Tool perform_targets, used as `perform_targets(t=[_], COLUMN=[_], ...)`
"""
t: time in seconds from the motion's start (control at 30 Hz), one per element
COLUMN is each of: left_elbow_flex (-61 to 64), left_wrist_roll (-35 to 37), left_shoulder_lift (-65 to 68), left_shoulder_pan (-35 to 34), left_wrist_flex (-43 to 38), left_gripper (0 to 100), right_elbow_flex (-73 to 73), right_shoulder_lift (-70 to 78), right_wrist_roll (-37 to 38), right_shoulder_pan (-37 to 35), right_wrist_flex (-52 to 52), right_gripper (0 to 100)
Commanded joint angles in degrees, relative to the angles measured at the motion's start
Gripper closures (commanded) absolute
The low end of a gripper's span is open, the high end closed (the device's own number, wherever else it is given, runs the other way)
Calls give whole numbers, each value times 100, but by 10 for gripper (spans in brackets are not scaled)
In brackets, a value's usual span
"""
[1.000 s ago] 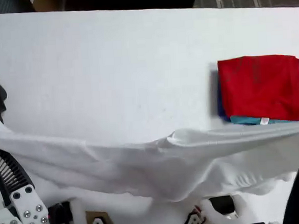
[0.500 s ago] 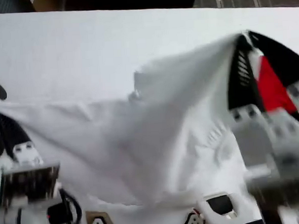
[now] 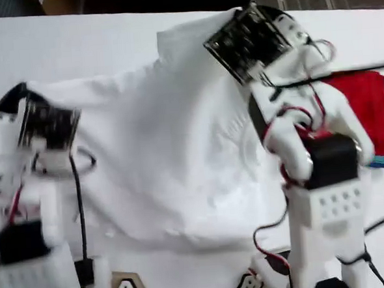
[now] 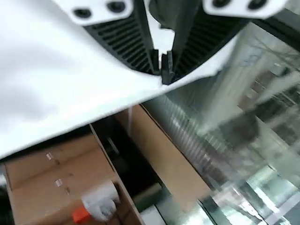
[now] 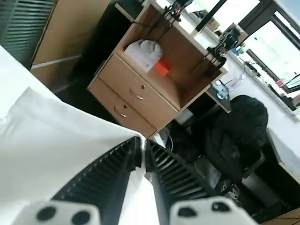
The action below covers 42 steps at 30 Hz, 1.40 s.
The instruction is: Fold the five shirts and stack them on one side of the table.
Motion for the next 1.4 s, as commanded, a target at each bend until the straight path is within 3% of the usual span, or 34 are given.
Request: perform_targets(t=[0.0, 0.2, 0.57, 0.9, 1.2, 1.37], left_elbow_flex=[-743, -2211, -4936, -5068, -5042, -5086], left_wrist_roll=[53, 35, 18, -18, -1073, -1240], left_shoulder_lift=[1143, 2954, 5090, 6576, 7473, 7701], left_shoulder_pan=[53, 53, 44, 44, 141, -26], left_wrist_flex=[-264, -132, 1336, 1679, 2576, 2927], left_gripper=[976, 976, 976, 976, 976, 976], right_elbow_flex=[123, -686, -2303, -2347, -2347, -2347], right_shoulder_lift=[347, 1534, 2976, 4092, 5007, 5165], right_wrist_roll=[44, 53, 53, 18, 9, 0], right_shoulder_pan=[233, 708, 892, 857, 857, 848], right_wrist_flex=[-611, -813, -514, -127, 813, 1429], right_gripper=[978, 978, 978, 978, 978, 978])
